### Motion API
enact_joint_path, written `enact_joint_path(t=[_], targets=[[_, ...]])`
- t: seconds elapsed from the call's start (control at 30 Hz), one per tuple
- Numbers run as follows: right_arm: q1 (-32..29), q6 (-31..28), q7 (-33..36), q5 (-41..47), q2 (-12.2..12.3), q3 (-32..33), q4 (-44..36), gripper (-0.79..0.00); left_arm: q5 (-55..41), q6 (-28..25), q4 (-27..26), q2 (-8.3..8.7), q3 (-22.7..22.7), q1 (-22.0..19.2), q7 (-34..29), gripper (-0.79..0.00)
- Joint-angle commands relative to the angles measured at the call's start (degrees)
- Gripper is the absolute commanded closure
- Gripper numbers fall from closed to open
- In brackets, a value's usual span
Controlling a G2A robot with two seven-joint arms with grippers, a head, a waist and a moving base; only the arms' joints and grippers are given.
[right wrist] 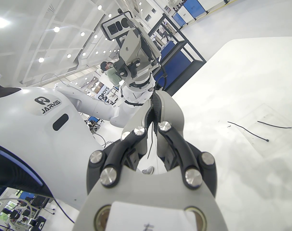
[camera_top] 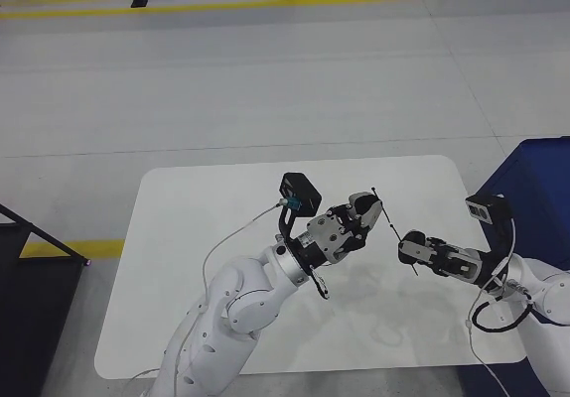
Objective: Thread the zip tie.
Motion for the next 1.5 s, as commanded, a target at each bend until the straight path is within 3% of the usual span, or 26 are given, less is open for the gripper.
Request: enact_joint_path(t=[0.0,0.9,1.47], targets=[[0.0,0.0,0.0,0.0,0.0,0.0,0.0,0.000,0.0,0.0,0.0,0.00,0.0,0.0,0.0,0.000],[-1.0,-1.9,-2.5,-2.0,0.1,0.3,0.6,0.000,0.2,0.7,-0.4,0.04,0.2,0.6,0.3,0.000],[-1.0,-1.9,-2.5,-2.0,0.1,0.3,0.6,0.000,-0.8,0.9,2.0,-0.13,1.1,-1.6,-0.4,0.000]])
